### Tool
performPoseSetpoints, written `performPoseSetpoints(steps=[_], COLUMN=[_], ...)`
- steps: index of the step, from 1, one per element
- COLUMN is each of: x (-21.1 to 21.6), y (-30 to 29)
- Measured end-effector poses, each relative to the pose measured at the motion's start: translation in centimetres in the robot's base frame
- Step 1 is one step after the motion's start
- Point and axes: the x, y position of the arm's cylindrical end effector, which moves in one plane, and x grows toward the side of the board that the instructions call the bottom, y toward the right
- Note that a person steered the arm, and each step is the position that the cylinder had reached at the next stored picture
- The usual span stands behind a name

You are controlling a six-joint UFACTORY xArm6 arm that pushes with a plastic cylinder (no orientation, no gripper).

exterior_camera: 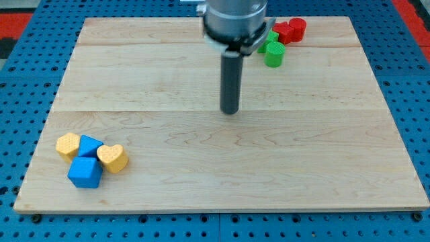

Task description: Separate blue blocks from yellow blocks and place it towards top left side of the board

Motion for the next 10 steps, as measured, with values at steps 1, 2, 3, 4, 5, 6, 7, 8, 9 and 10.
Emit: performPoseSetpoints(steps=[1, 2, 3, 4, 5, 6, 7, 8, 9, 10], x=[5.3, 11.1, 14.6, 15.4, 15.0, 13.8, 11.1, 13.0, 12.4, 8.8], y=[-1.7, -4.6, -10.7, -14.6, -16.4, -18.3, -18.8, -18.9, -20.1, -21.9])
